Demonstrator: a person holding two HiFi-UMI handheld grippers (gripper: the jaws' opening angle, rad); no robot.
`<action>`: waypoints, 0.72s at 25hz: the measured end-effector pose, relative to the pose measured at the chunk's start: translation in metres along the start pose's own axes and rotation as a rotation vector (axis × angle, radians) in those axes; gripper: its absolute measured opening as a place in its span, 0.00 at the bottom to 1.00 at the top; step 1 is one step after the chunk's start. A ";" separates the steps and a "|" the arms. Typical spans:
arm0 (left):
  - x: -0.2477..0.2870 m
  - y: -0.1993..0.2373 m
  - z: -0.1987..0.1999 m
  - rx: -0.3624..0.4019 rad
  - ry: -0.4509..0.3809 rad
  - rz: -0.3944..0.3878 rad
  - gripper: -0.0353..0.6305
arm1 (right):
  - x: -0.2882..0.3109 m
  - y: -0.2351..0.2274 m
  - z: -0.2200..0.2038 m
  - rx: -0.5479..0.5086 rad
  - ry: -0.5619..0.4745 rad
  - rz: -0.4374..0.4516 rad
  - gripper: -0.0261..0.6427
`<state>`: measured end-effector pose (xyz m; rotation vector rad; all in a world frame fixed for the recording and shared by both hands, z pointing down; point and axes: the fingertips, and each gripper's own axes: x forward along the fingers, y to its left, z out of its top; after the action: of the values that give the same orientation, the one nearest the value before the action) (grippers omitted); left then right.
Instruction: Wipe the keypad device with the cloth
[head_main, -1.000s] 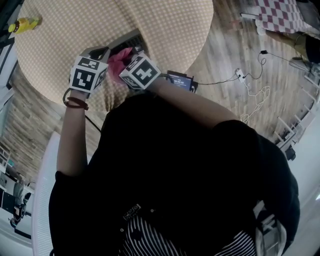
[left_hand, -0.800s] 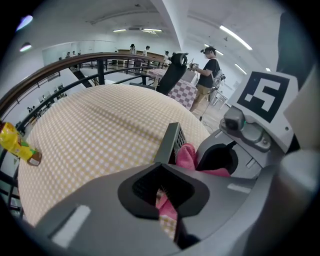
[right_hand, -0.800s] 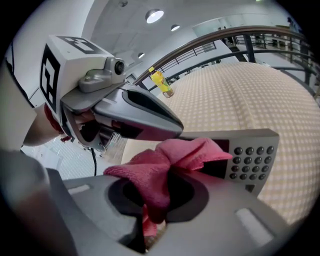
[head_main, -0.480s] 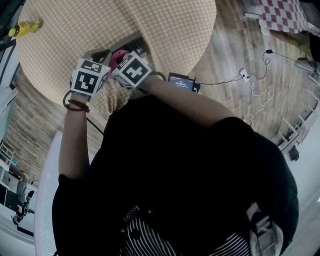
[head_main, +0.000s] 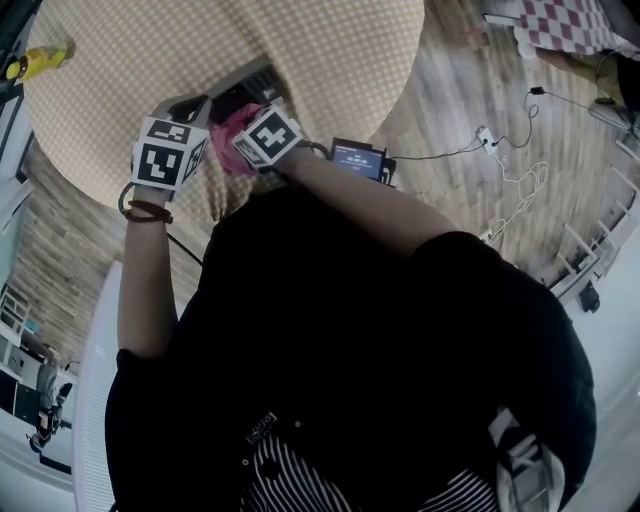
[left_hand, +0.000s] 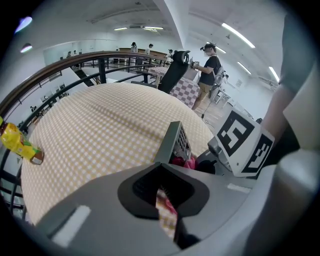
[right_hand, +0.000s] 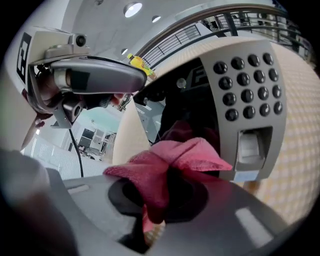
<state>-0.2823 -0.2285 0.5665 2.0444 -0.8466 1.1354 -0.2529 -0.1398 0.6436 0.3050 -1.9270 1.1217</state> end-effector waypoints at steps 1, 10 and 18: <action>0.000 0.000 0.000 0.000 -0.001 0.000 0.06 | 0.001 -0.001 -0.003 0.015 0.002 0.003 0.13; -0.001 0.004 -0.004 -0.012 -0.017 0.000 0.06 | -0.008 0.009 0.022 -0.010 -0.056 -0.010 0.13; -0.002 0.002 -0.003 -0.004 -0.021 0.008 0.06 | -0.033 0.023 0.063 -0.016 -0.178 0.002 0.13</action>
<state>-0.2861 -0.2270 0.5662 2.0545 -0.8671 1.1174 -0.2809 -0.1842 0.5902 0.4058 -2.0907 1.1115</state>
